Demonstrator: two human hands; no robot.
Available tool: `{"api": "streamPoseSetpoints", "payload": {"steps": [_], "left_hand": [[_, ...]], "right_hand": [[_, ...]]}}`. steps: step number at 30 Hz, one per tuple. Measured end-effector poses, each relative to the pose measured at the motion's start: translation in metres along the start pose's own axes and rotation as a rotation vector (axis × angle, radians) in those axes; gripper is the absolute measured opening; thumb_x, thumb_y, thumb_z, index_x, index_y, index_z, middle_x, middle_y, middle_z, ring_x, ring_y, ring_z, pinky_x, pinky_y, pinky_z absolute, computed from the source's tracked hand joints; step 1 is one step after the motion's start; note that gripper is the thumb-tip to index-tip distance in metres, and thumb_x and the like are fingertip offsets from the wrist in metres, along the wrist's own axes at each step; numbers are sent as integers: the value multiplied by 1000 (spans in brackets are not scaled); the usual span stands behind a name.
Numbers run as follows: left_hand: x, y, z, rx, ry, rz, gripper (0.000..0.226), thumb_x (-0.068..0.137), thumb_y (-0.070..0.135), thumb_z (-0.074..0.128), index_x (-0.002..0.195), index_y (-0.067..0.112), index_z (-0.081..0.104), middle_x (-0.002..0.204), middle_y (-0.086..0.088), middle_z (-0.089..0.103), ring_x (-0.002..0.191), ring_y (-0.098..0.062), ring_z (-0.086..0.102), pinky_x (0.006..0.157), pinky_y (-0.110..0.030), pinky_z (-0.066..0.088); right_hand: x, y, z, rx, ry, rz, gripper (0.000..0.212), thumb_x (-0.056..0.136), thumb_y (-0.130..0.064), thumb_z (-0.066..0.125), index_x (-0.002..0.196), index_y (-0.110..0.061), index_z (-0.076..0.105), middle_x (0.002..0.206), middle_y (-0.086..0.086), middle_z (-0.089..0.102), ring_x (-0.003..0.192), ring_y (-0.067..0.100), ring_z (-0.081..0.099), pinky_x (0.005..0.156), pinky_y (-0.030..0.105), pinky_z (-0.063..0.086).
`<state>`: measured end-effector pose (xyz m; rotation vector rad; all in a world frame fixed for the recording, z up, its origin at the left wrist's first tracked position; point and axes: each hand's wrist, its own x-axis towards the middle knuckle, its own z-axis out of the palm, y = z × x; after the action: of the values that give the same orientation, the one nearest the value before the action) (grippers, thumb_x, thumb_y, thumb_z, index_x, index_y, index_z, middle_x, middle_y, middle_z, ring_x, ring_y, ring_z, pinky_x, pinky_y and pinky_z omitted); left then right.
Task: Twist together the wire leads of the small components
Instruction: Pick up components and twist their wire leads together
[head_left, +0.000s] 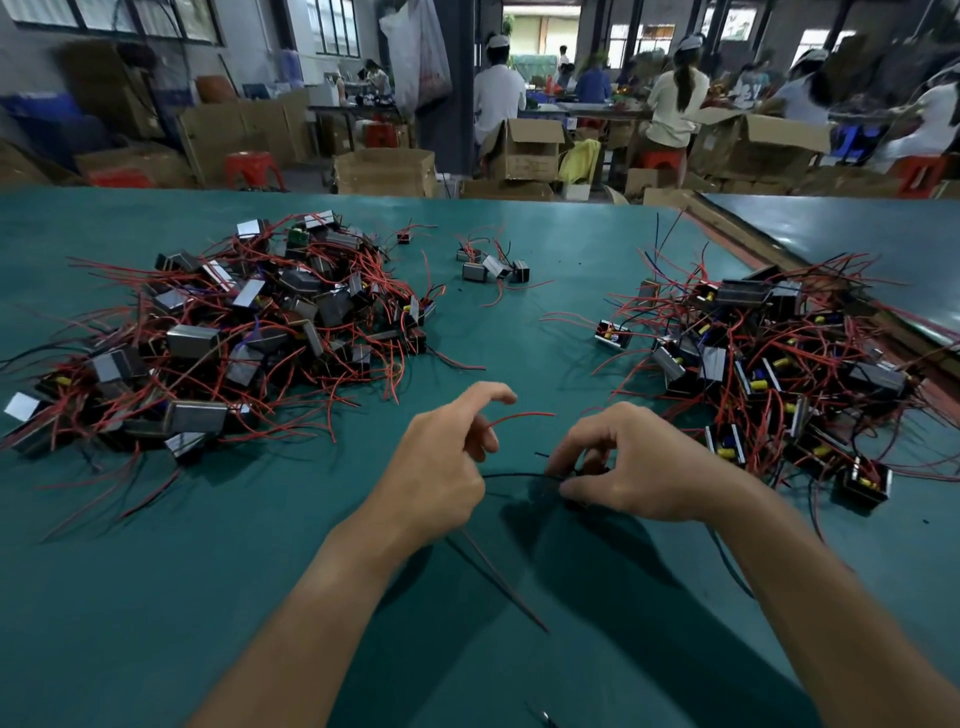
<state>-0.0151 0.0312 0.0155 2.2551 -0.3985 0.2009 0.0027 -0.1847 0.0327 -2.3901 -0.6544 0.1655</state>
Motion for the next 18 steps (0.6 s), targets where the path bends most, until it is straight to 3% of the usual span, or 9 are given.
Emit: {"api": "streamPoseSetpoints", "payload": {"steps": [3, 7, 11, 14, 16, 18], "left_hand": [[-2, 3, 5, 27, -10, 66, 50, 76, -8, 51, 109, 28, 66, 80, 6, 61, 70, -8, 54, 68, -18, 45], [-3, 8, 12, -18, -12, 129, 5, 84, 24, 74, 87, 21, 70, 73, 7, 62, 64, -6, 54, 65, -22, 45], [-2, 8, 13, -167, -17, 69, 21, 91, 27, 68, 72, 18, 63, 49, 13, 52, 40, -4, 36, 43, -16, 28], [-1, 6, 12, -190, -61, 29, 15, 97, 17, 56, 88, 23, 65, 57, 6, 63, 38, -5, 32, 41, -15, 28], [-1, 5, 13, -192, -121, -9, 23, 100, 13, 46, 100, 29, 62, 60, 1, 66, 36, -5, 33, 39, -14, 28], [-1, 4, 13, -155, -161, -28, 26, 100, 13, 41, 101, 33, 57, 60, 0, 66, 35, -4, 35, 38, -13, 28]], "right_hand": [[2, 3, 3, -22, 36, 4, 9, 78, -25, 76, 73, -32, 73, 67, -9, 71, 63, 11, 65, 67, 36, 56], [2, 2, 8, -19, 99, 6, 12, 84, -26, 72, 73, -28, 68, 65, -10, 69, 62, 10, 64, 65, 39, 55], [3, -3, 13, -18, 135, 10, 12, 84, -23, 66, 72, -25, 63, 64, -8, 65, 64, 15, 61, 67, 43, 53], [4, -6, 14, -29, 165, 19, 11, 80, -16, 61, 72, -23, 62, 66, -6, 65, 66, 16, 61, 70, 43, 53], [5, -7, 14, -53, 162, 30, 8, 78, -15, 61, 72, -21, 62, 67, -3, 66, 68, 19, 61, 70, 41, 52], [5, -8, 14, -54, 164, 42, 7, 78, -16, 61, 72, -20, 62, 66, -2, 66, 68, 20, 61, 69, 39, 53]]}}
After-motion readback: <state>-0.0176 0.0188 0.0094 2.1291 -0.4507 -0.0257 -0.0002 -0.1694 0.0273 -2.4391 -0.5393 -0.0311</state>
